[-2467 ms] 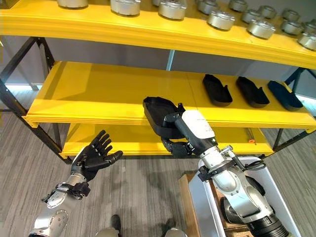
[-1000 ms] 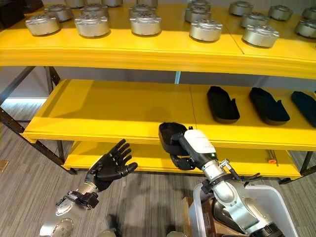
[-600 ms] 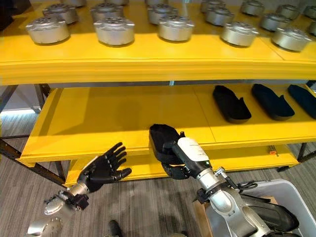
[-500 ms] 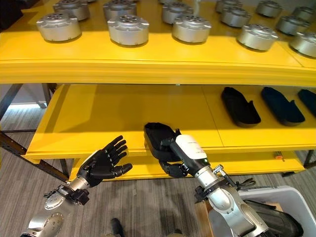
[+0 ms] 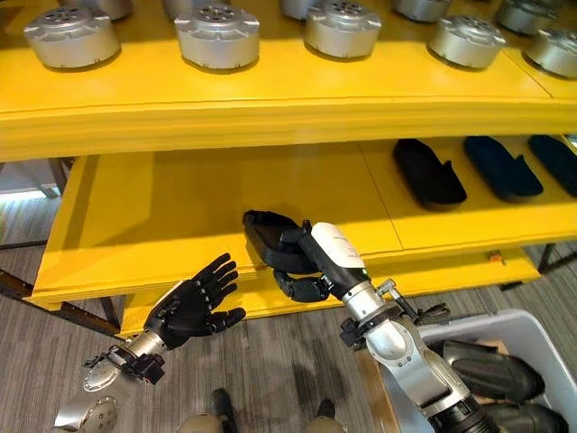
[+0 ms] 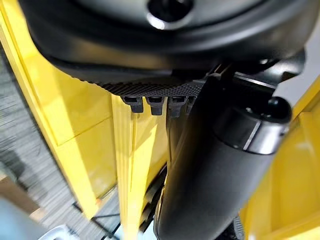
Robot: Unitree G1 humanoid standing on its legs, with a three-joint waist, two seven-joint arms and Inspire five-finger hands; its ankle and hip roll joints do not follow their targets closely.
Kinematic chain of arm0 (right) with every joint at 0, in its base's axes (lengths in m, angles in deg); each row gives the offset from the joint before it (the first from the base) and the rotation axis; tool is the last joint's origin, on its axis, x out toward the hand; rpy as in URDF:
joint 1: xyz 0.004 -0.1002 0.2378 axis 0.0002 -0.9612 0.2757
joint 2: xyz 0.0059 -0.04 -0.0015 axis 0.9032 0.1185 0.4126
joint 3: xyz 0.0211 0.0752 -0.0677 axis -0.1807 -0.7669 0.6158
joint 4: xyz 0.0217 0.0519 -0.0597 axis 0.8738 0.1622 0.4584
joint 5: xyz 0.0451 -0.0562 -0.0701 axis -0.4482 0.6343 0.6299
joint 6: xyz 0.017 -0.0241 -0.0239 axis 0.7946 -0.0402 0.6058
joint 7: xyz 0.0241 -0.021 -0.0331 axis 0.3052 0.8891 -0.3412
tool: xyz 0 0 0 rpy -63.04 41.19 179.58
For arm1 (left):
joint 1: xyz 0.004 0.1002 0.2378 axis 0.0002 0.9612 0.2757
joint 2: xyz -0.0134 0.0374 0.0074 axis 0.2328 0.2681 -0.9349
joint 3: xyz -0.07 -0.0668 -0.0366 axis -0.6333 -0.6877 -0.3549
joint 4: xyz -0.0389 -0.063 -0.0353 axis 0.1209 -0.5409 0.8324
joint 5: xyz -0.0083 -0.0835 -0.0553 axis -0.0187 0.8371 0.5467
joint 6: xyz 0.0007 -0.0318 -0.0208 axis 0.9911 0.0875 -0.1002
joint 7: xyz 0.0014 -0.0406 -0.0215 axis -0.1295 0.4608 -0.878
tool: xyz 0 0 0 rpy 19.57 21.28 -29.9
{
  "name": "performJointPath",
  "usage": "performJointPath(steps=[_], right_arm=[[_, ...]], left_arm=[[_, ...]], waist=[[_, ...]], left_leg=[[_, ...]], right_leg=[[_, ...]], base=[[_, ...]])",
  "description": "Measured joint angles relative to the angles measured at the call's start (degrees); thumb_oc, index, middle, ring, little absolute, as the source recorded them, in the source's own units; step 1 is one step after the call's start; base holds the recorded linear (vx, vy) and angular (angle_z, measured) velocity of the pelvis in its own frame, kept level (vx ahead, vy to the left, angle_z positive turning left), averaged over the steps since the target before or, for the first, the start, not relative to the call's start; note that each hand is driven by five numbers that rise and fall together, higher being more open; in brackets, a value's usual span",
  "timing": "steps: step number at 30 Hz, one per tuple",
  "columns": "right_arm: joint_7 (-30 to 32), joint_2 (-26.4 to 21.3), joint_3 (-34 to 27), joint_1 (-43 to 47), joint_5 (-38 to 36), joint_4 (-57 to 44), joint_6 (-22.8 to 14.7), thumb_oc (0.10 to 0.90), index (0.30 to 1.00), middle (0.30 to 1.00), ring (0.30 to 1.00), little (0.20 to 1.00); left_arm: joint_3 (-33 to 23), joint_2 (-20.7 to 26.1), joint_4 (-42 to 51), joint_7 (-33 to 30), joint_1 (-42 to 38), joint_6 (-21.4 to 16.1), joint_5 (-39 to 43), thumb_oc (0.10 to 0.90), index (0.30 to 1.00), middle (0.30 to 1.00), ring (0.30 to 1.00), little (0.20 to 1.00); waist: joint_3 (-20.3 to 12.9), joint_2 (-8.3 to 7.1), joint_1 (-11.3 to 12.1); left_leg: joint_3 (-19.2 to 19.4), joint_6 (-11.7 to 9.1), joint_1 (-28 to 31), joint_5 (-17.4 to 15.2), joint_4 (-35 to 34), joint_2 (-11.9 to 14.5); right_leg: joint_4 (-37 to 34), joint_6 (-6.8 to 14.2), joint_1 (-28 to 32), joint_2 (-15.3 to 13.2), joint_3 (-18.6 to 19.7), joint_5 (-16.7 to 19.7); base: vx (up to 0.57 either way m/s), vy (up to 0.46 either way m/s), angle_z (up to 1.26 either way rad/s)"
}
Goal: Move parts from the plastic box to the shelf.
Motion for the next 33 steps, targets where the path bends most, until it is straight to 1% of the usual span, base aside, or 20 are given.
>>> performJointPath(steps=[1,2,4,5,6,7,8,9,10,11,12,13,14,15,16,17,19,22,24,33], right_arm=[[0.0,-0.1,0.7,0.0,0.0,0.0,0.2,0.4,0.3,0.3,0.3,0.3],[-0.3,-0.1,1.4,-0.4,-0.1,0.0,0.3,0.4,0.3,0.3,0.3,0.3],[-0.8,-0.2,1.0,-1.4,-0.2,0.3,0.0,0.4,0.3,0.3,0.3,0.3],[-2.6,-0.2,0.1,-1.6,-3.6,2.4,-0.2,0.4,0.3,0.3,0.3,0.3],[-3.2,-0.4,-2.2,-2.3,-5.4,3.1,-0.3,0.4,0.3,0.3,0.3,0.3],[-3.2,-0.5,-3.2,-3.4,-5.5,3.0,-0.2,0.4,0.3,0.3,0.3,0.3],[-3.5,-0.6,-3.2,-3.6,-5.6,3.0,-0.2,0.4,0.3,0.3,0.3,0.3],[-3.8,-0.3,-2.9,-3.7,-5.6,3.0,-0.2,0.4,0.3,0.3,0.3,0.3],[-3.9,0.3,-2.8,-4.0,-5.6,3.0,-0.4,0.4,0.3,0.3,0.3,0.3],[-4.0,2.3,-2.7,-4.4,-5.8,3.0,-0.5,0.4,0.3,0.3,0.3,0.3],[-4.2,3.7,-2.9,-4.9,-6.9,3.0,-0.4,0.4,0.3,0.3,0.3,0.3],[-4.4,5.2,-2.8,-5.4,-7.9,2.7,-0.1,0.4,0.3,0.3,0.3,0.3],[-4.6,5.6,-1.7,-4.2,-8.7,2.8,0.3,0.4,0.3,0.3,0.3,0.3],[-4.8,5.3,-1.3,-3.4,-8.7,2.8,0.7,0.4,0.3,0.3,0.3,0.3],[-4.8,4.7,-1.2,-2.8,-9.0,2.8,1.0,0.4,0.3,0.3,0.3,0.3],[-4.8,3.9,-1.1,-1.9,-9.6,2.8,1.1,0.4,0.3,0.3,0.3,0.3],[-4.8,1.7,-1.3,-1.1,-9.9,2.8,1.6,0.4,0.3,0.3,0.3,0.3],[-4.8,-0.2,-1.5,-1.4,-9.9,2.8,3.3,0.4,0.3,0.3,0.3,0.3],[-4.7,0.0,-1.6,-1.3,-10.2,2.8,3.5,0.4,0.3,0.3,0.3,0.3],[-1.1,1.7,-1.5,-1.3,-10.4,3.2,6.7,0.4,0.3,0.3,0.3,0.3]], left_arm=[[0.0,0.1,-0.1,0.0,-0.1,0.0,0.0,0.9,1.0,1.0,1.0,1.0],[0.0,0.3,0.0,0.0,-0.2,0.0,0.0,0.9,1.0,1.0,1.0,1.0],[0.0,0.0,0.0,0.0,-1.2,0.2,0.0,0.9,1.0,1.0,1.0,1.0],[0.1,-1.4,-0.5,0.1,-1.6,0.6,0.0,0.9,1.0,1.0,1.0,1.0],[-0.3,-3.8,-1.8,0.4,-2.7,0.7,-0.3,0.9,1.0,1.0,1.0,1.0],[0.2,-5.0,-3.1,0.4,-3.5,0.8,-0.7,0.9,1.0,1.0,1.0,1.0],[0.4,-5.0,-3.3,0.5,-3.2,0.9,-1.3,0.9,1.0,1.0,1.0,1.0],[0.5,-4.4,-3.4,0.5,-2.7,1.0,-1.9,0.9,1.0,1.0,1.0,1.0],[0.5,-3.8,-3.4,0.5,-2.0,1.0,-2.1,0.9,1.0,1.0,1.0,1.0],[0.4,-2.3,-3.2,0.6,-0.5,0.8,-2.2,0.9,1.0,1.0,1.0,1.0],[0.9,-1.6,-3.8,1.4,-0.2,-0.1,-2.2,0.9,1.0,1.0,1.0,1.0],[0.8,-0.4,-4.7,1.3,0.2,-0.7,-2.2,0.9,1.0,1.0,1.0,1.0],[1.0,0.1,-4.7,1.1,1.0,-0.5,-2.3,0.9,1.0,1.0,1.0,1.0],[1.7,-0.1,-4.7,1.1,1.1,-0.3,-2.3,0.9,1.0,1.0,1.0,1.0],[3.5,-0.3,-4.2,1.0,1.1,-0.1,-2.3,0.9,1.0,1.0,1.0,1.0],[4.4,-0.9,-3.7,1.2,1.1,-0.1,-2.3,0.9,1.0,1.0,1.0,1.0],[4.9,-3.5,-3.5,1.5,0.7,0.1,-2.2,0.9,1.0,1.0,1.0,1.0],[4.8,-6.0,-1.4,1.6,0.4,0.8,-2.2,0.9,1.0,1.0,1.0,1.0],[4.4,-6.1,-0.4,1.7,-0.5,1.1,-2.2,0.9,1.0,1.0,1.0,1.0],[0.8,-3.7,-0.1,1.5,-1.0,3.8,-2.1,0.9,1.0,1.0,1.0,1.0]], waist=[[0.1,0.16,-0.5],[0.2,0.21,-1.4],[0.3,-1.32,-2.2],[0.2,-0.47,-3.2],[2.0,2.84,-3.0],[2.2,3.74,-4.2],[2.2,3.53,-4.7],[2.4,2.94,-4.2],[2.3,2.54,-3.7],[1.8,1.18,-2.7],[0.9,-0.29,-3.1],[-0.1,-2.24,-1.9],[-0.5,-2.83,-0.6],[-0.4,-1.83,-0.7],[-0.8,0.18,-0.5],[-0.8,1.39,-0.3],[-0.9,2.69,-0.9],[-1.0,2.9,-3.0],[-1.0,2.95,-3.1],[-1.5,2.18,-3.0]], left_leg=[[-0.1,0.1,0.3,0.4,0.0,0.5],[-1.0,0.3,0.4,1.0,-0.3,0.9],[-2.6,0.3,0.8,0.9,-0.9,-1.1],[-4.6,0.2,0.9,0.9,-1.5,-1.8],[-6.0,0.4,1.7,1.7,-3.4,-0.9],[-6.4,0.6,1.3,1.5,-3.4,-0.6],[-6.1,0.8,1.4,1.6,-3.4,-1.1],[-6.0,1.1,2.3,1.9,-3.4,-1.1],[-6.4,0.8,3.1,1.8,-3.6,-0.6],[-8.1,0.2,4.3,1.5,-3.8,0.0],[-7.6,-2.0,3.8,1.9,-2.6,0.5],[-8.0,-4.5,3.2,0.9,-0.8,0.6],[-8.4,-6.2,2.8,0.0,0.9,1.6],[-9.1,-6.4,2.6,-0.1,1.7,3.3],[-9.5,-6.5,2.4,-0.1,1.8,5.6],[-9.6,-6.6,2.6,0.2,1.7,6.9],[-9.4,-7.2,2.9,0.7,1.6,8.1],[-9.2,-8.3,4.4,0.8,1.2,8.1],[-9.2,-9.7,5.1,0.5,0.6,7.9],[-8.8,-9.7,6.5,0.4,-0.7,6.7]], right_leg=[[2.6,0.1,-1.2,2.9,1.3,-4.0],[0.3,-3.3,-0.6,7.4,2.3,-7.2],[-10.8,-5.4,2.6,10.9,2.5,-7.6],[-15.4,-5.8,5.4,11.1,1.2,-3.6],[-2.5,-0.1,-0.9,9.4,4.0,-4.8],[-3.2,1.8,-2.9,6.6,5.5,-6.1],[-8.1,3.1,-3.2,3.3,6.3,-4.7],[-12.1,2.7,-3.5,0.2,7.3,-2.7],[-12.3,2.2,-3.5,-0.8,7.5,-2.1],[-13.1,2.0,-2.4,-1.7,7.8,-1.9],[-14.0,1.8,-1.1,-2.2,6.1,-1.6],[-16.1,1.2,1.5,-3.0,3.5,-1.6],[-18.3,0.2,2.6,-2.1,2.9,3.3],[-18.4,-1.0,3.1,-0.6,2.4,4.5],[-18.4,-2.3,3.4,1.9,1.4,4.0],[-18.7,-3.1,3.7,3.5,1.2,4.1],[-19.0,-4.3,4.3,4.9,0.7,4.3],[-20.1,-4.2,7.2,5.1,-0.5,3.9],[-20.8,-3.9,8.0,5.0,-0.7,3.9],[-20.0,-3.2,8.2,3.8,-0.7,3.6]], base=[[0.03,-0.088,0.0],[0.08,-0.073,0.28],[0.08,-0.151,0.67],[0.15,-0.358,0.76],[0.14,-0.332,0.96],[0.07,-0.163,0.73],[0.0,0.0,0.69],[0.13,-0.278,0.39],[0.17,-0.332,0.33],[0.21,-0.387,0.47],[0.13,-0.185,0.59],[0.13,-0.2,0.4],[0.11,-0.201,0.3],[0.11,-0.19,0.14],[0.12,-0.168,0.04],[0.14,-0.151,-0.11],[0.16,-0.123,-0.04],[0.13,-0.1,0.12],[0.13,-0.097,0.06],[0.1,-0.101,0.02]])
